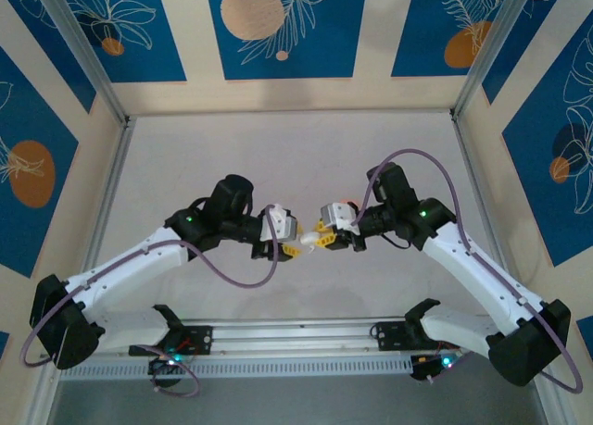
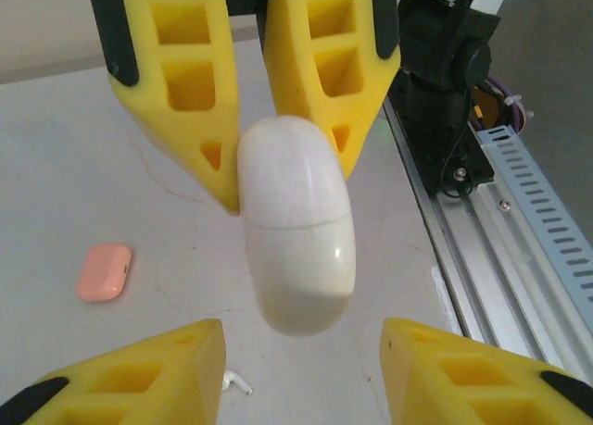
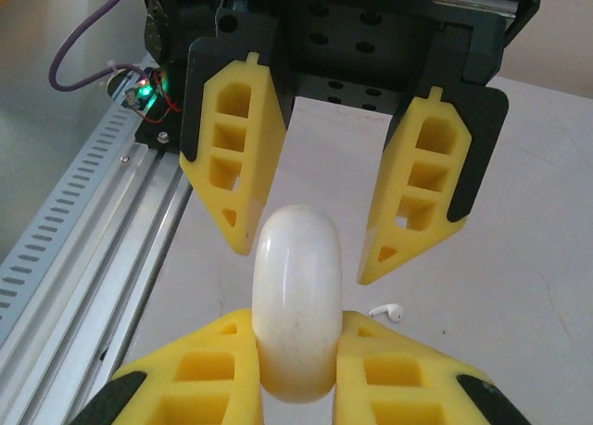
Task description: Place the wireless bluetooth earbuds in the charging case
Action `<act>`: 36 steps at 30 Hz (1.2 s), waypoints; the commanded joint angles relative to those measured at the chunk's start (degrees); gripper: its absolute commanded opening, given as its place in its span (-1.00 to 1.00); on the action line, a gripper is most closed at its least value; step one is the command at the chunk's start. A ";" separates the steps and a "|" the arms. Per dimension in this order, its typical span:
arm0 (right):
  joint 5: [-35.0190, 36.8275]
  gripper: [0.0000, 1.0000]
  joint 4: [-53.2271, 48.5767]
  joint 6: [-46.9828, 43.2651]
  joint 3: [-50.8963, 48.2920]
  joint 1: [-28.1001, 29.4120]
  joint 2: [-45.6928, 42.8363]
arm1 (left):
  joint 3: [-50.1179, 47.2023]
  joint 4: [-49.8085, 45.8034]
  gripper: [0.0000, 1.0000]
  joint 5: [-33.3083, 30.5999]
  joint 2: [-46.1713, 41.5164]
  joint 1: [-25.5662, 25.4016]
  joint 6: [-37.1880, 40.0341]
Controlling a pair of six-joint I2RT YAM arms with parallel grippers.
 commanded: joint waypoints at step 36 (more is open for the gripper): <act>-2.44 -0.16 13.61 14.44 -2.39 -4.01 0.10 | -3.34 7.12 -0.61 1.71 -2.89 -0.90 -4.75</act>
